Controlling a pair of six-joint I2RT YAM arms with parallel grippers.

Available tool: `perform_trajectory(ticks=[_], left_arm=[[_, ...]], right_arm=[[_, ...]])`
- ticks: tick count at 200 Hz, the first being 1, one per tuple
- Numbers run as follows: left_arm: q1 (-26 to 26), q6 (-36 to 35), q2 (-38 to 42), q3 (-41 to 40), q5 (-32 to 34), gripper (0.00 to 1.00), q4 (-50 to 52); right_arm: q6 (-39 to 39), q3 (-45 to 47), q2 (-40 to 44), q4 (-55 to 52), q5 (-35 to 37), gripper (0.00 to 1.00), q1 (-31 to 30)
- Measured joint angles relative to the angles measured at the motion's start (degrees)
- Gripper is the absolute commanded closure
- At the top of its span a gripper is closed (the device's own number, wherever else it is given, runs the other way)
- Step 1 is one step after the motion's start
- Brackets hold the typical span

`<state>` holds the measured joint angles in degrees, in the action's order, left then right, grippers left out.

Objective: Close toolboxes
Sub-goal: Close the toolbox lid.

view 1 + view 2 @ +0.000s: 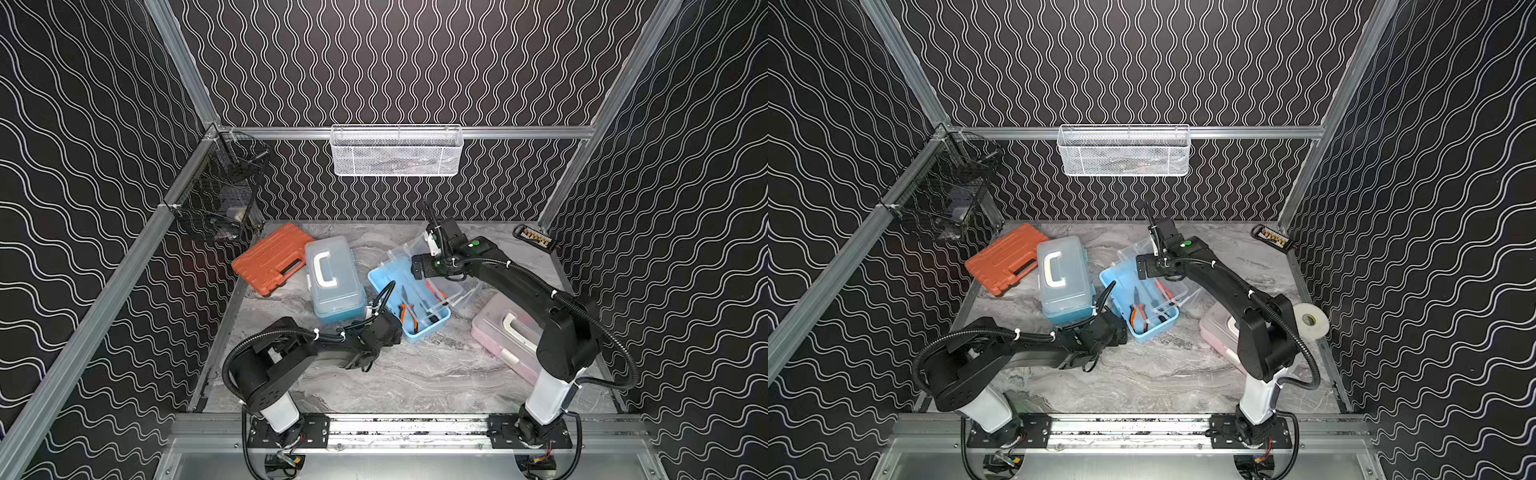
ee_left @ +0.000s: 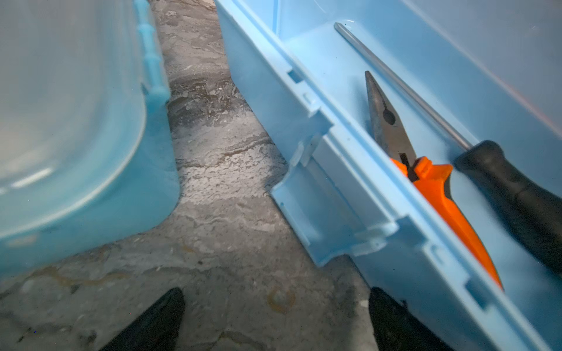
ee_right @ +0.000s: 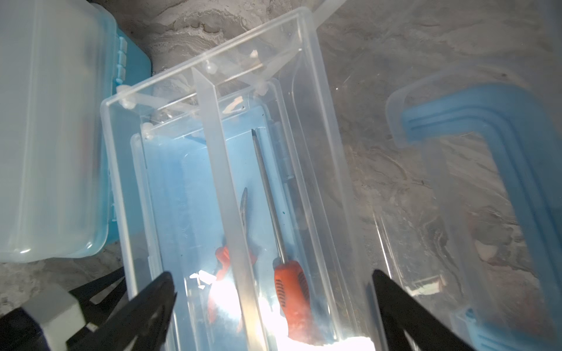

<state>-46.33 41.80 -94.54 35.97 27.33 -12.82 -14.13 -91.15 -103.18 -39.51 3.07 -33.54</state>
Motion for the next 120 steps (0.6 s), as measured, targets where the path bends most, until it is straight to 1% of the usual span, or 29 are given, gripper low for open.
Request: perform_trajectory(ticks=[23,54,120], left_arm=[[0.0,-0.1,0.4,-0.9,0.3,0.01,-0.9],[0.0,-0.2,0.8,-1.6,0.3,0.01,-1.8],[-0.1,0.0,2.2,-2.4,-1.7,0.01,-2.5]], right_arm=[[-0.4,0.5,0.9,-0.1,3.7,0.01,-2.1],[-0.6,1.2,0.6,-0.2,6.9,0.01,-4.3],[-1.9,1.5,-2.5,-1.6,8.2,0.01,-5.2]])
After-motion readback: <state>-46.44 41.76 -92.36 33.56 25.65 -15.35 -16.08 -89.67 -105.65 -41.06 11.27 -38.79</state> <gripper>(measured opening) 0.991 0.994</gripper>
